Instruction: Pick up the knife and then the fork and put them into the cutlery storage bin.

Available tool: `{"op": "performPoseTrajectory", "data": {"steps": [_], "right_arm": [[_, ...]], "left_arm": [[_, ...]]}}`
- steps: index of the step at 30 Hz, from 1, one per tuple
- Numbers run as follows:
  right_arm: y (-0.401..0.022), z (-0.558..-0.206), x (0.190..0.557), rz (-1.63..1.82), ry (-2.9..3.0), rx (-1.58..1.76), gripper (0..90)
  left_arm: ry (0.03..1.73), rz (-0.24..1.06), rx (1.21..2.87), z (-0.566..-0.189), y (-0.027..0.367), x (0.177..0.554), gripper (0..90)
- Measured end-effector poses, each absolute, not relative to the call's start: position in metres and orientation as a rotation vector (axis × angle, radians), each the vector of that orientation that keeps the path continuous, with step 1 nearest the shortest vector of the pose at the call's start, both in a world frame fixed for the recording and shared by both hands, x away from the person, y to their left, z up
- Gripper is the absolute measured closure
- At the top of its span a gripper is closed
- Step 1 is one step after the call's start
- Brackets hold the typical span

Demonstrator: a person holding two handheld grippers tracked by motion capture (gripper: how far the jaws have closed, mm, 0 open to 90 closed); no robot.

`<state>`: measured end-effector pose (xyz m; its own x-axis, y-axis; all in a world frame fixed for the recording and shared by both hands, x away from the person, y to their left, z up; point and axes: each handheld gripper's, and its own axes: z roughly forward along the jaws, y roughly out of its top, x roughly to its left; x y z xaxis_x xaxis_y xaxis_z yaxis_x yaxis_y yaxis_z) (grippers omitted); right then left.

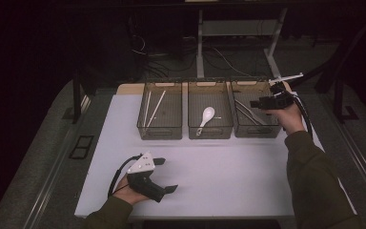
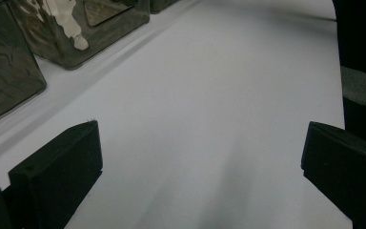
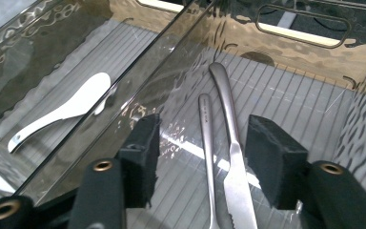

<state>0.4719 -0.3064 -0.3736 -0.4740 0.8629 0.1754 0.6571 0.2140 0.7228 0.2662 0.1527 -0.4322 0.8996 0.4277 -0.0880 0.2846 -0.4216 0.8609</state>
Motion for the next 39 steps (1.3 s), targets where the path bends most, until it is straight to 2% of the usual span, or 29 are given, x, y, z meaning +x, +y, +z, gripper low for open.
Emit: {"op": "performPoseTrajectory", "data": {"steps": [9,21,39], "right_arm": [[-0.313,-0.370,0.447,1.230,2.205,1.377,36.3],[-0.309,-0.373,0.407,1.346,2.227,1.274,33.8],[-0.294,-0.377,0.347,1.392,2.213,1.108,22.6]], "left_arm": [[0.522,0.176,2.034,-0.432,0.154,0.266,0.0],[0.518,0.173,2.036,-0.432,0.155,0.267,0.0],[0.523,0.175,2.036,-0.432,0.155,0.266,0.0]]}}
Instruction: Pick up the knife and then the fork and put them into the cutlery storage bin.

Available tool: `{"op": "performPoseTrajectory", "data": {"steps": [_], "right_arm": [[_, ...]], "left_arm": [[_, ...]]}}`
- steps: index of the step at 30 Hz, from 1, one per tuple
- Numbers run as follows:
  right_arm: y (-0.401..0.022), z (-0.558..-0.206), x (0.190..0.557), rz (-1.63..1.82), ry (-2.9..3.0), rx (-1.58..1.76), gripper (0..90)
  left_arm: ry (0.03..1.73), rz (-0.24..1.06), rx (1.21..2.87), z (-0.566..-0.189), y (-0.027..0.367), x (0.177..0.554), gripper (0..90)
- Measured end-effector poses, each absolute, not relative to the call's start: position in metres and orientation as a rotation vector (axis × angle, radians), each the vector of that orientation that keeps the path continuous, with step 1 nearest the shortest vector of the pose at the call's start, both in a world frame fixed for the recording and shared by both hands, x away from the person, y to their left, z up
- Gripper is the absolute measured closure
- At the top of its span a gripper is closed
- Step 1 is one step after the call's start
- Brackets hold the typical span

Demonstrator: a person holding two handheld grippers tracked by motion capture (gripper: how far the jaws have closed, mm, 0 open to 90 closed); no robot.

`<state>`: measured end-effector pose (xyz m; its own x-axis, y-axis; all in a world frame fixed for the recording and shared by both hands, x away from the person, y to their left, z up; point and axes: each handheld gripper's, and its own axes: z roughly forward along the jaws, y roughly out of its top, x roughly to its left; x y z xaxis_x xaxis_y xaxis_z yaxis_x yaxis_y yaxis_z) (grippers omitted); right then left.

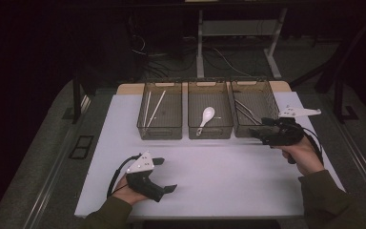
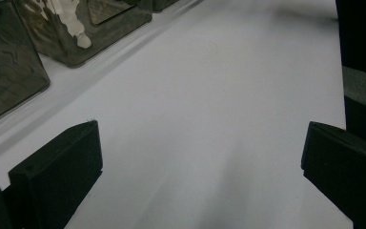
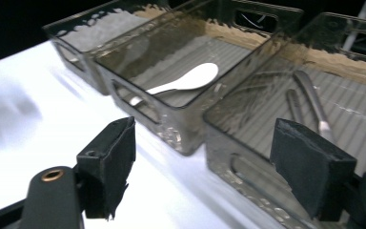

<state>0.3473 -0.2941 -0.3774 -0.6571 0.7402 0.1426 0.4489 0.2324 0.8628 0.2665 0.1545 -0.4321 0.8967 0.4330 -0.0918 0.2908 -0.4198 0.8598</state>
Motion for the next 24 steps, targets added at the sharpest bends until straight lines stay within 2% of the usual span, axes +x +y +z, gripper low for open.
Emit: {"op": "performPoseTrajectory", "data": {"steps": [24], "right_arm": [[-0.292,-0.416,0.288,1.421,2.250,1.058,18.6]], "left_arm": [[0.525,0.172,2.032,-0.431,0.155,0.266,0.0]]}}
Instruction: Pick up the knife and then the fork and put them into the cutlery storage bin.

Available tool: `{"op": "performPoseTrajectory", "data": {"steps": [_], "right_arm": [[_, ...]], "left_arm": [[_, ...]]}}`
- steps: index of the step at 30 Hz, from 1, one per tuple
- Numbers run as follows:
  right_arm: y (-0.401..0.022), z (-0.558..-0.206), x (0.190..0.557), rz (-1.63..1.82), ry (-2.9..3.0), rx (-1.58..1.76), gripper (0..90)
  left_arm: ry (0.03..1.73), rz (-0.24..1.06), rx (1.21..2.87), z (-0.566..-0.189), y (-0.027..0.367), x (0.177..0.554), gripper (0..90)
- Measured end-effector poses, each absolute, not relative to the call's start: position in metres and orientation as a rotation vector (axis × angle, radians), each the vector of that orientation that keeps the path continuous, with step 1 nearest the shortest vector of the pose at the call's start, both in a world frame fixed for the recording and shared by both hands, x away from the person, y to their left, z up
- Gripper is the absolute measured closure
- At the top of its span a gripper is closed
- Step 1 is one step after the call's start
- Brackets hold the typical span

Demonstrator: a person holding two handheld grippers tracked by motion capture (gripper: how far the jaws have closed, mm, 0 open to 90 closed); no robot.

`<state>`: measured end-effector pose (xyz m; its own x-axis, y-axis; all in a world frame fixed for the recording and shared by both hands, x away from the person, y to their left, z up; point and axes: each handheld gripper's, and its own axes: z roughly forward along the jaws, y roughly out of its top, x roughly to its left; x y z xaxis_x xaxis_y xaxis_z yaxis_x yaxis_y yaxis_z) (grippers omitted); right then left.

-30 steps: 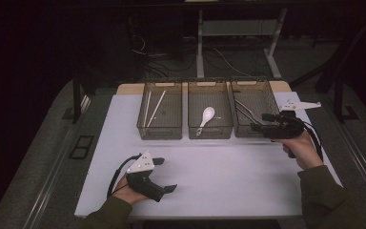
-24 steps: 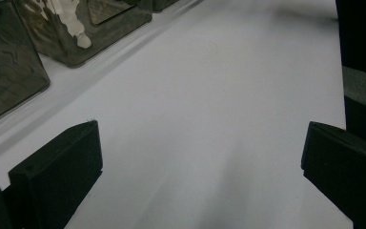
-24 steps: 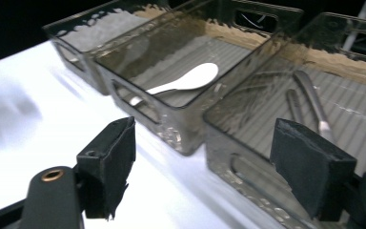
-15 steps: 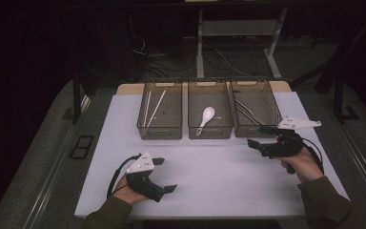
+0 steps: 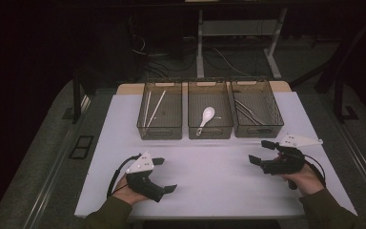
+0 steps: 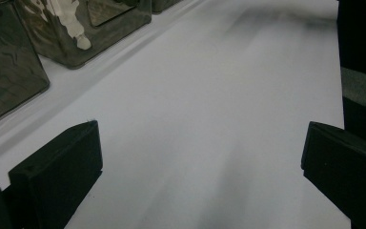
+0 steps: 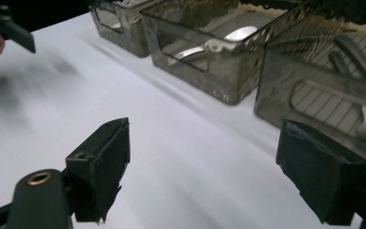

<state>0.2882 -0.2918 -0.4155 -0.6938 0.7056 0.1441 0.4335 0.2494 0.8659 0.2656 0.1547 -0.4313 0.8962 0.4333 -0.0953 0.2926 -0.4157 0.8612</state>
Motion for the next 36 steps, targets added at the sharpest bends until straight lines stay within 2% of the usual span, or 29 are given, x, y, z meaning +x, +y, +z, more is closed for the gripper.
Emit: {"op": "performPoseTrajectory", "data": {"steps": [23,36], "right_arm": [[-0.296,-0.435,0.257,1.416,2.294,1.049,17.8],[-0.296,-0.439,0.255,1.400,2.313,1.041,16.9]], "left_arm": [[0.520,0.177,2.032,-0.431,0.155,0.265,0.0],[0.520,0.180,2.036,-0.431,0.155,0.265,0.0]]}}
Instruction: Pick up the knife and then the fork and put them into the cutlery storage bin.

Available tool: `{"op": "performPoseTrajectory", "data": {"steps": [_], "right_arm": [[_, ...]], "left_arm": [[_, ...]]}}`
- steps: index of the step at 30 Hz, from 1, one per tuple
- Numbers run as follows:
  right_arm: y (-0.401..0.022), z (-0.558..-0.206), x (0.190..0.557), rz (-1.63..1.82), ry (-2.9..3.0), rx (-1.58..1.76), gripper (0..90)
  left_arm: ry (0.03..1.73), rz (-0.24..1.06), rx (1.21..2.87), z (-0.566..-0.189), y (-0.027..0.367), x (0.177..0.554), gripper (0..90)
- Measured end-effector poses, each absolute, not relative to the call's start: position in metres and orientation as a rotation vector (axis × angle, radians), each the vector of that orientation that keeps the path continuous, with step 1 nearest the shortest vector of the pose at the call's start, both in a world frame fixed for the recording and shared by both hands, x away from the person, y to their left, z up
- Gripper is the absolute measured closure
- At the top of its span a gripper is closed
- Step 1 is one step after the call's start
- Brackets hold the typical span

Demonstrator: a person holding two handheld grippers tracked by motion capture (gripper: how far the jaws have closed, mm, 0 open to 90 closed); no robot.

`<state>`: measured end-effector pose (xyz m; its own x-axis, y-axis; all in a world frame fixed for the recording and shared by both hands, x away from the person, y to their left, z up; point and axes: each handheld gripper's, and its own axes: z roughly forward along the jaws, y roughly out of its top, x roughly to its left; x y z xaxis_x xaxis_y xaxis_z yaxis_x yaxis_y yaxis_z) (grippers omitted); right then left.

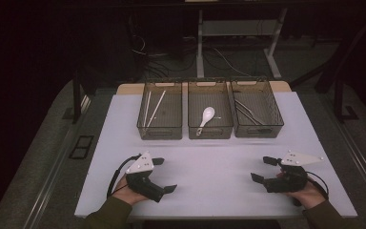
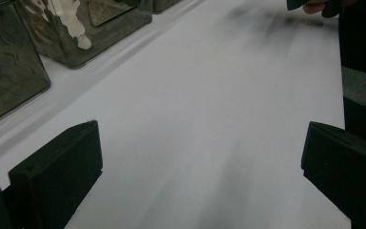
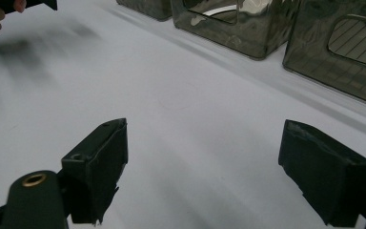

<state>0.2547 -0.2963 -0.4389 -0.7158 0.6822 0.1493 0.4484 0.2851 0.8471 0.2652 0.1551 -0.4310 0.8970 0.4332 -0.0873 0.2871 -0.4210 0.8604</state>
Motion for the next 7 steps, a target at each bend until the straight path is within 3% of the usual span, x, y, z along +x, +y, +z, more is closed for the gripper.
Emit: {"op": "performPoseTrajectory", "data": {"steps": [7], "right_arm": [[-0.2967,-0.4382,0.2545,1.405,2.307,1.043,14.5]], "left_arm": [[0.523,0.181,2.037,-0.4310,0.1542,0.2654,0.0]]}}
